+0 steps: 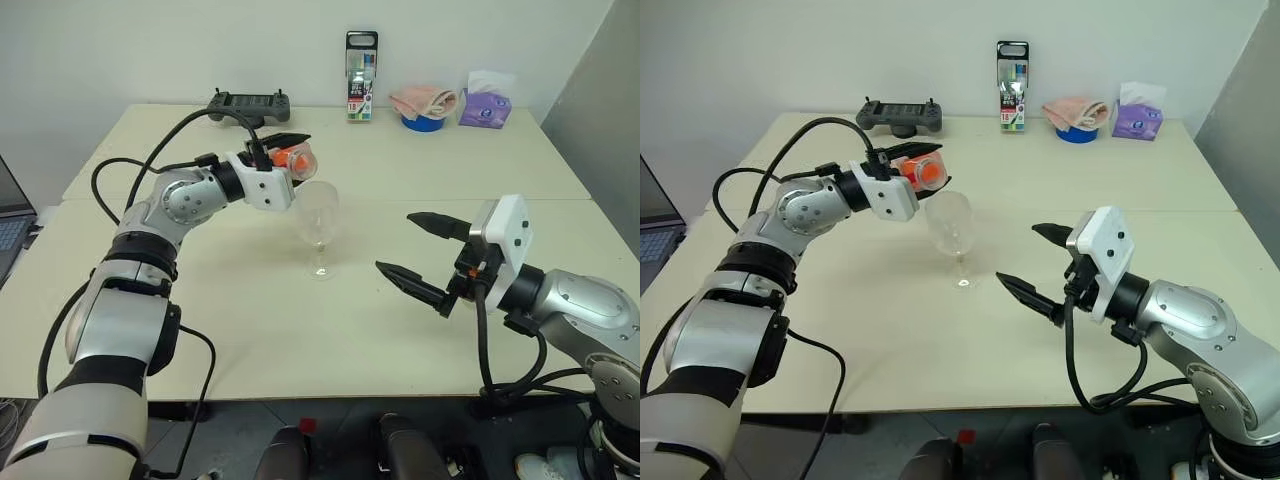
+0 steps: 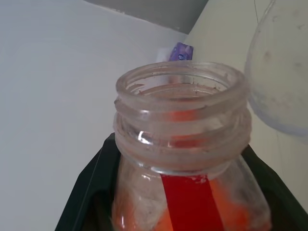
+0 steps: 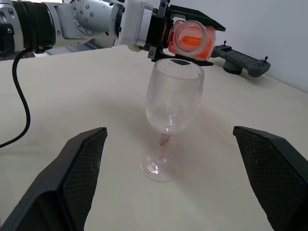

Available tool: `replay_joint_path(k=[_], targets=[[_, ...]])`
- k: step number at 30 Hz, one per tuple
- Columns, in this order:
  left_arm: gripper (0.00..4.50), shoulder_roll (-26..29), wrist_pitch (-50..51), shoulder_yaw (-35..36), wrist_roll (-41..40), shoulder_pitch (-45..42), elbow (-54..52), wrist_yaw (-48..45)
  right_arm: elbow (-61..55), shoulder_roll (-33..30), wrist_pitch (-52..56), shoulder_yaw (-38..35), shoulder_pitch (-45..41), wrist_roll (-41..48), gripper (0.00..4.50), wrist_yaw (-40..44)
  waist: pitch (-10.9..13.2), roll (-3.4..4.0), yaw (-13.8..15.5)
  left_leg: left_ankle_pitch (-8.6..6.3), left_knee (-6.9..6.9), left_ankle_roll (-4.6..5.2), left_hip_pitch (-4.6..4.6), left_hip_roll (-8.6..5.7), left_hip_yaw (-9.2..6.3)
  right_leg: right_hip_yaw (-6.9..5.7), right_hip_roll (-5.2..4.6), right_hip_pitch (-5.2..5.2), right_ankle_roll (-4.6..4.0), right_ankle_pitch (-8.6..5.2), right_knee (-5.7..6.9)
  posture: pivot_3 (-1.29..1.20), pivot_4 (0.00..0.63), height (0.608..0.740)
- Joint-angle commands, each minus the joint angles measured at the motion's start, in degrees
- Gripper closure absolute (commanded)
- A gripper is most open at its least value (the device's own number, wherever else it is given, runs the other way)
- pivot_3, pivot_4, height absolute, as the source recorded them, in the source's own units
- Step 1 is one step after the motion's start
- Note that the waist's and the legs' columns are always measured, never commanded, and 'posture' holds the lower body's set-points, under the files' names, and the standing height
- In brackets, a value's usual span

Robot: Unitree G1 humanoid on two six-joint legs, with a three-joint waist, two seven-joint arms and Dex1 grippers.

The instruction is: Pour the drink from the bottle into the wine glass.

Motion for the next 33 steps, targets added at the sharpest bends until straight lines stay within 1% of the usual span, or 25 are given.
replay_joint_path(k=[1, 6, 13, 33], targets=[[2.37, 1.42, -1.83, -0.33, 1.39, -3.19, -1.01, 3.73, -0.45, -0.57, -0.19, -0.87, -0.27, 0.57, 0.00, -0.88, 0.00, 0.00, 0.01, 0.00, 0.00, 0.00, 0.00, 0.00, 0.00, 0.00, 0.00, 0.00, 0.00, 0.00, 0.00, 0.00, 0.150, 0.740], [2.37, 2.57, -2.23, -2.56, 6.61, -4.49, -1.58, 9.76, 1.35, -0.34, 0.98, -0.47, -1.50, -0.32, 0.00, -3.01, 0.00, 0.00, -0.01, 0.00, 0.02, 0.00, 0.01, 0.00, 0.02, 0.02, -0.01, 0.01, -0.07, 0.05, 0.02, 0.00, 0.150, 0.740], [2.37, 3.45, -2.31, -4.98, 10.89, -5.97, -1.09, 15.76, 3.02, -0.77, 1.21, 0.38, -2.84, -1.10, 0.00, -3.69, 0.00, 0.00, 0.00, 0.00, 0.05, 0.00, 0.01, 0.00, 0.01, 0.01, 0.00, 0.00, -0.14, 0.10, 0.05, 0.00, 0.150, 0.740], [2.37, 5.38, -2.00, -10.69, 18.58, -8.64, 0.05, 25.44, 5.06, -1.94, 0.10, 0.86, -4.50, -2.74, 0.00, -1.41, 0.00, 0.00, 0.00, 0.00, 0.20, 0.00, -0.02, -0.02, 0.03, 0.02, -0.01, 0.01, -0.13, 0.12, 0.15, 0.00, 0.150, 0.740]])
